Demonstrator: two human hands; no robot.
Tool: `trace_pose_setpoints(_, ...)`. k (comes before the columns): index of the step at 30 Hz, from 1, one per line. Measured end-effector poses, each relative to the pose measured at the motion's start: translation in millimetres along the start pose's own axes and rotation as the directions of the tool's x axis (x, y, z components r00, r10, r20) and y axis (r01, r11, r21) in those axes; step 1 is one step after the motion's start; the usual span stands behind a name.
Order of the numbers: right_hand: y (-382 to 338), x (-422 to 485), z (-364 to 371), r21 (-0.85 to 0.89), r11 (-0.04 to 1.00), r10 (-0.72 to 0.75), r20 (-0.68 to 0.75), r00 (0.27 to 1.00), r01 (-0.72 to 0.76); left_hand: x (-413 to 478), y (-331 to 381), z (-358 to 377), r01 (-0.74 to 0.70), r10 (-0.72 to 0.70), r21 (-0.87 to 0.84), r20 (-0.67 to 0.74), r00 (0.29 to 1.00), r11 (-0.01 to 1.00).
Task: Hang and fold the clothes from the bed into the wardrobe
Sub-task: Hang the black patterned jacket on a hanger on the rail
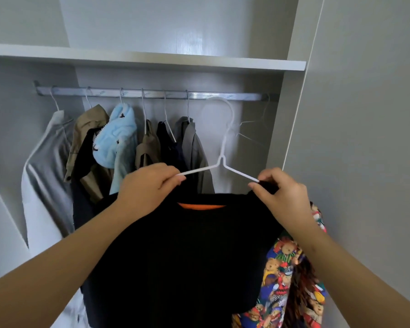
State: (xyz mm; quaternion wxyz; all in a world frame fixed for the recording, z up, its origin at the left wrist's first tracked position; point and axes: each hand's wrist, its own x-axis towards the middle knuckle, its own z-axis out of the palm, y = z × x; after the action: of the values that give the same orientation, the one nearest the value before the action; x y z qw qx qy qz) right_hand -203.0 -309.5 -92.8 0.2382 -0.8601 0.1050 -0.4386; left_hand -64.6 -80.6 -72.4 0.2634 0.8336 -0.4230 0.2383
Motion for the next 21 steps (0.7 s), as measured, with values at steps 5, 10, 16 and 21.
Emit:
trace_pose_setpoints(5, 13, -7, -13, -0.090, 0.996, 0.023, 0.059, 0.998, -0.017, -4, 2, -5, -0.031, 0.037, 0.028, -0.212, 0.977, 0.999)
trace_pose_setpoints(10, -11, -2, -4, -0.025, 1.000, 0.001, 0.235, 0.972, 0.005, -3, 23, 4, -0.052, 0.038, -0.106, -0.133, 0.990, 0.993)
trace_pose_setpoints(16, 1, -5, -14, 0.157, 0.974, 0.069, 0.482, 0.873, -0.164, -15, 21, 24, -0.014, 0.014, -0.226, -0.002, 1.000, 0.974)
trace_pose_setpoints(21, 3, -10, -7, 0.258, 0.894, 0.099, 0.685, 0.722, -0.367, -27, 32, 49, -0.038, 0.079, -0.305, 0.124, 0.989, 0.952)
